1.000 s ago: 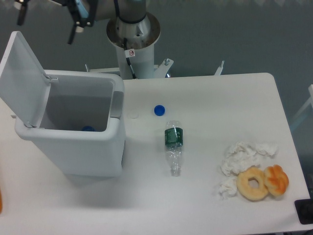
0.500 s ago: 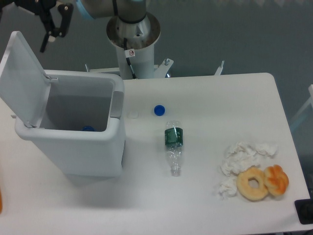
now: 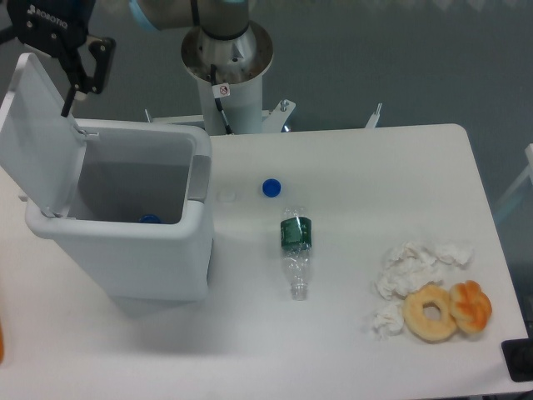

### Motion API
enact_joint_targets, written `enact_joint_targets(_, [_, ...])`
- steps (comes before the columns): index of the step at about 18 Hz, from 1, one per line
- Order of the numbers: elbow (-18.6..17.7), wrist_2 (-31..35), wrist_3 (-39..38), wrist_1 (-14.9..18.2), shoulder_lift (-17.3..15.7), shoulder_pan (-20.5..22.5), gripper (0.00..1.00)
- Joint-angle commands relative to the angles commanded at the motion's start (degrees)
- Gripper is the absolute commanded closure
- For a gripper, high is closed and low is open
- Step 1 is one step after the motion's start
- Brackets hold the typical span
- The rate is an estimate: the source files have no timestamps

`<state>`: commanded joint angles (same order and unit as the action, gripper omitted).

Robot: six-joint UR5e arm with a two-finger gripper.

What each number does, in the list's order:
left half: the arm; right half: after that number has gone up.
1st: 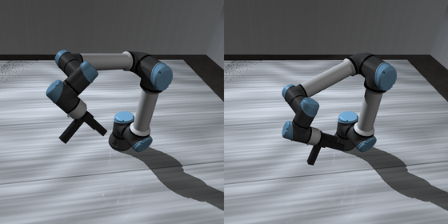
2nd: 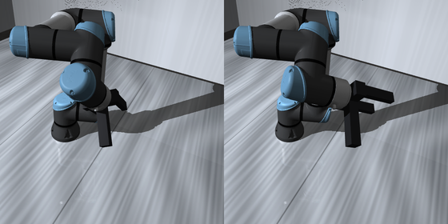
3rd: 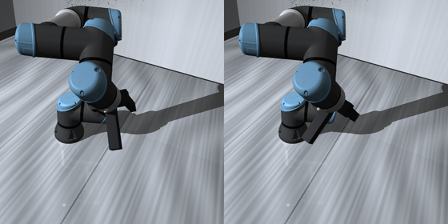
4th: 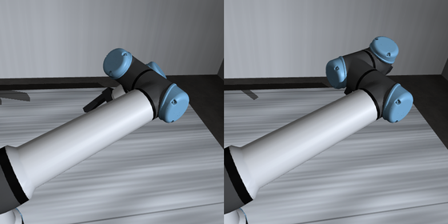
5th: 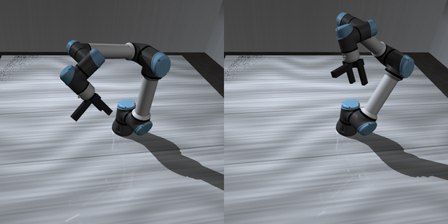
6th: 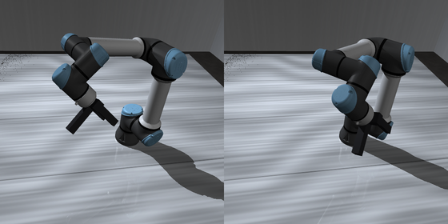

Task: Close the trash can
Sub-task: 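Lower the open gripper behind the raised white lid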

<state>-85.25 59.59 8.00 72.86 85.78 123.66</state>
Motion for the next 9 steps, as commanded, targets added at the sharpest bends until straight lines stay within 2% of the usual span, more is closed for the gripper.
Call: enact_joint_targets(9, [0.61, 2.63, 0.61, -0.70, 0.88, 0.17, 0.00])
